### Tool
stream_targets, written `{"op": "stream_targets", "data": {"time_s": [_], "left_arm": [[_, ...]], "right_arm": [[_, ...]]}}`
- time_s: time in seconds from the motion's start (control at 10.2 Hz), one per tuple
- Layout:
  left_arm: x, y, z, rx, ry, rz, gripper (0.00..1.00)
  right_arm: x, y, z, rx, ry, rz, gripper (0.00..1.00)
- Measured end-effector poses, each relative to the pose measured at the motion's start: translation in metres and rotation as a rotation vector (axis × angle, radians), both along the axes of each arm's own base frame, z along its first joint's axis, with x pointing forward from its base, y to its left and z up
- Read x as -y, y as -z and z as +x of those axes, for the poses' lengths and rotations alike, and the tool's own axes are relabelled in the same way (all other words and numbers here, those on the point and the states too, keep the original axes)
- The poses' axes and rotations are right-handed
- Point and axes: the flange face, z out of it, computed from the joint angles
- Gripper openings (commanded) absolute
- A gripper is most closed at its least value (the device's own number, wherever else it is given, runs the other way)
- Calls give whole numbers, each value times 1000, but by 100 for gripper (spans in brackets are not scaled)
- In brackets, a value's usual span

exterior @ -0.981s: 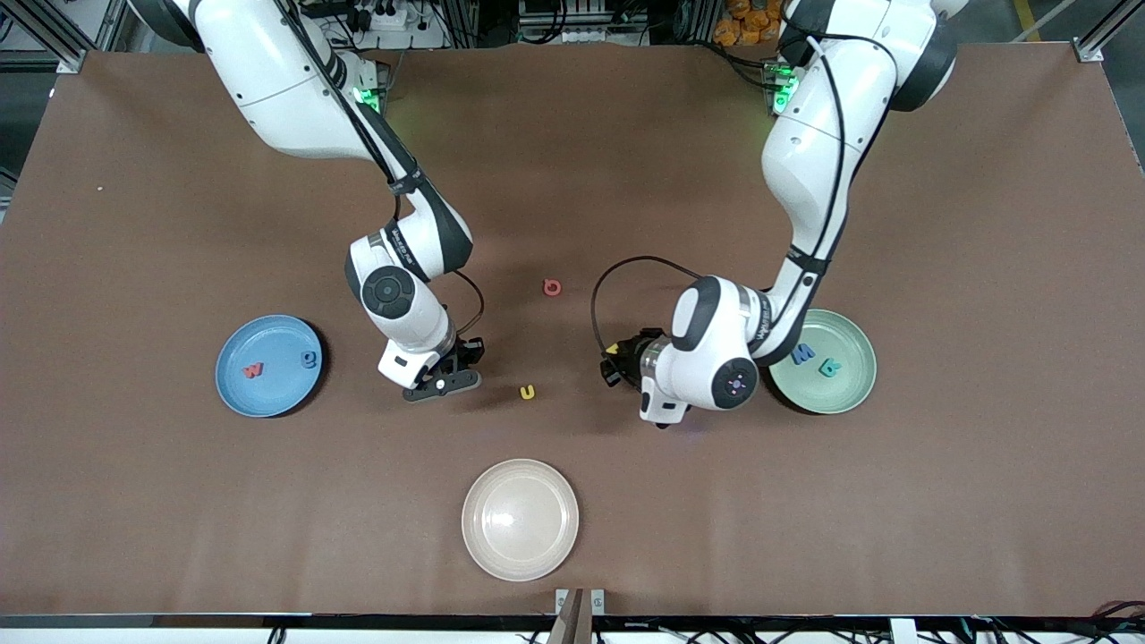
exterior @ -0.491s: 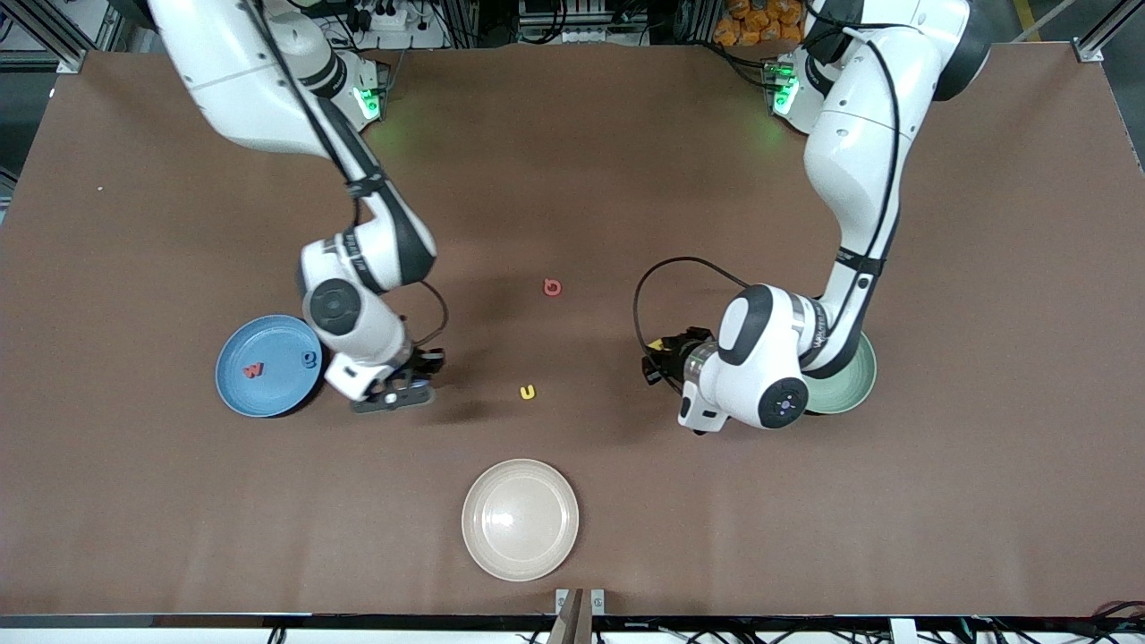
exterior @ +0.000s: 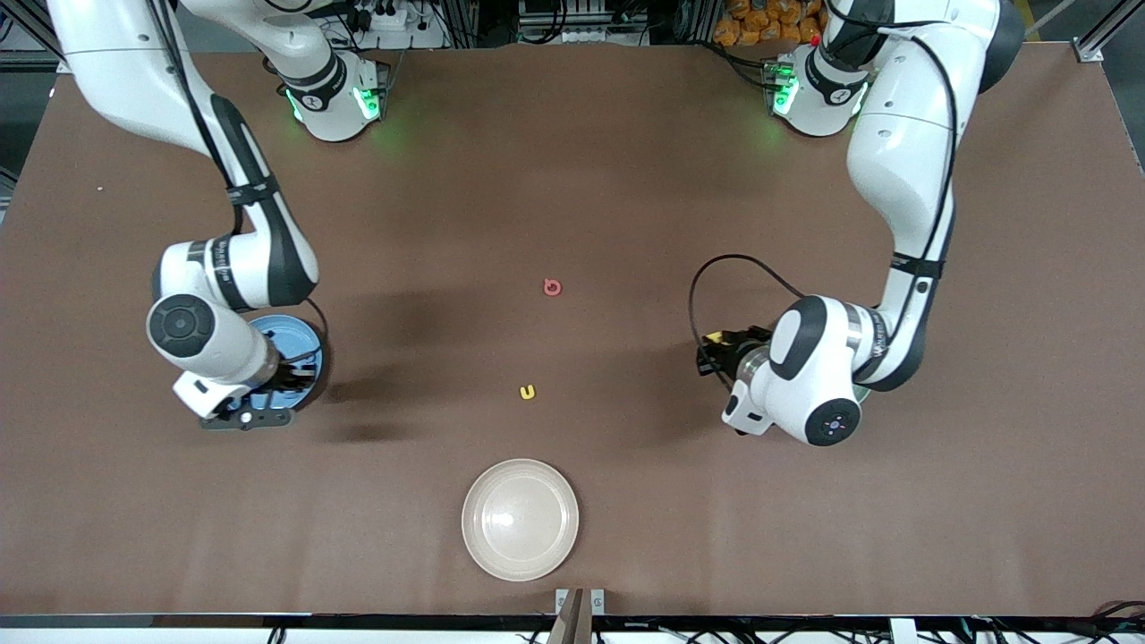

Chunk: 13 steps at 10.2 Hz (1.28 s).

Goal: Sort upper and lower case letters into plates
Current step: 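Drop the H in the green plate while the right carries E, then grasp the yellow u with the right gripper while the left gripper reaches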

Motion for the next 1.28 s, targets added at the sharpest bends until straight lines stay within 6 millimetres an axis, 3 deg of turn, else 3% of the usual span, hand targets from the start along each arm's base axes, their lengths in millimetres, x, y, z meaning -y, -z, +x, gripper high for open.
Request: {"op": "stream_targets", "data": {"time_s": [0.1, 0.2, 0.29, 0.49, 0.59, 0.69, 0.79, 1.08, 1.28], "left_arm": [[-16, -9, 0, -19, 42, 10, 11], [-36, -13, 1, -35, 67, -4, 11], [-66, -13, 5, -44, 91, -35, 11], [-134, 1, 9, -57, 124, -90, 13], [-157, 7, 9, -63, 126, -116, 23], [-165, 12, 7, -70, 125, -122, 71], [-163, 16, 5, -74, 128, -124, 100], [-153, 19, 3, -76, 143, -125, 100], [-146, 18, 3, -70, 153, -126, 100]], "right_arm": [[33, 2, -1, -13, -1, -6, 100], [52, 2, -2, -19, 7, -5, 100], [57, 2, -3, -19, 8, -5, 100], [40, 1, -1, -15, -7, 1, 100], [26, 1, -1, -7, 11, 2, 100], [4, 1, -1, 8, 54, 3, 100], [-31, 1, -2, 32, 125, 12, 100], [-152, -1, -14, 84, 321, 71, 100], [-205, -4, -9, 95, 466, 157, 100]]}}
